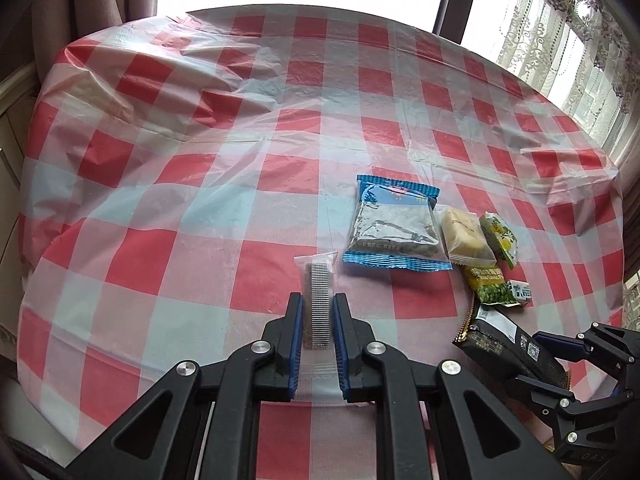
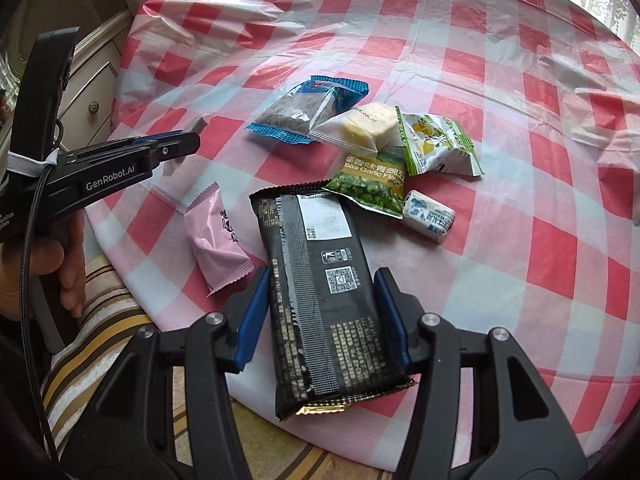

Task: Organize snacks
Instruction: 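Grasp the black cracker bar with right tool while left tool grasps clear comb-like packet, then carry both items to the white box and open both tools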

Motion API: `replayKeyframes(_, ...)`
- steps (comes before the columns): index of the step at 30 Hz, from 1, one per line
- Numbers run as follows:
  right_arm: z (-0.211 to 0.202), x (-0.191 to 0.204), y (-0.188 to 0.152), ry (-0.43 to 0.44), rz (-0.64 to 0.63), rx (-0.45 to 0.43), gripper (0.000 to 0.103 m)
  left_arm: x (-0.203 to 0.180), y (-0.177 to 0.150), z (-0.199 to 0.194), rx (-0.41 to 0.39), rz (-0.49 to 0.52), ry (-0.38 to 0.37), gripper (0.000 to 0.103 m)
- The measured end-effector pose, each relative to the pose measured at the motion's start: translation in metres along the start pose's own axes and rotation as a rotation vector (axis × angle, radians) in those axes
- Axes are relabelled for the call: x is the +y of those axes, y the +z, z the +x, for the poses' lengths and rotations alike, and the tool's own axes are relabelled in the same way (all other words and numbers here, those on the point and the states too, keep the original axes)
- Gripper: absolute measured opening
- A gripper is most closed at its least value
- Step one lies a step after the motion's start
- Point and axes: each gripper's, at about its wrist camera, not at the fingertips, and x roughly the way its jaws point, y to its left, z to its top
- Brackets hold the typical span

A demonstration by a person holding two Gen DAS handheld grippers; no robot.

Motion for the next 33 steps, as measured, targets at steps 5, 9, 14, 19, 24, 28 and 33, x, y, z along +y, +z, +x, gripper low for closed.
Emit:
replayKeyframes(5, -0.016, -0.005, -0.011, -0.003, 0.03, -0.025, 0.056, -0.013, -0.004, -0.013, -0.01, 0.019, -0.014, 0.015)
replayKeyframes(9, -0.028, -0.014, -0.021, -0.012, 0.061, -0.039, 0.056, -0.029, -0.008, -0.021, -0.011, 0.047, -0.037, 0.015)
replayKeyframes(14, -0.043, -0.028, -0.036, -0.03, 0.109, -0.055, 0.056, -0.054, -0.012, -0.029, -0.009, 0.09, -0.074, 0.015)
replayKeyframes(19, -0.06, -0.046, -0.051, -0.051, 0.163, -0.079, 0.056, -0.08, -0.017, -0.036, -0.006, 0.138, -0.104, 0.015)
replayKeyframes(24, -0.08, -0.067, -0.07, -0.085, 0.216, -0.101, 0.056, -0.11, -0.023, -0.041, 0.015, 0.187, -0.151, 0.015)
replayKeyframes(28, -0.098, -0.089, -0.093, -0.131, 0.272, -0.112, 0.056, -0.142, -0.028, -0.043, 0.037, 0.244, -0.196, 0.015)
replayKeyframes(33, -0.124, -0.12, -0.128, -0.199, 0.351, -0.122, 0.056, -0.19, -0.038, -0.046, 0.068, 0.329, -0.27, 0.015)
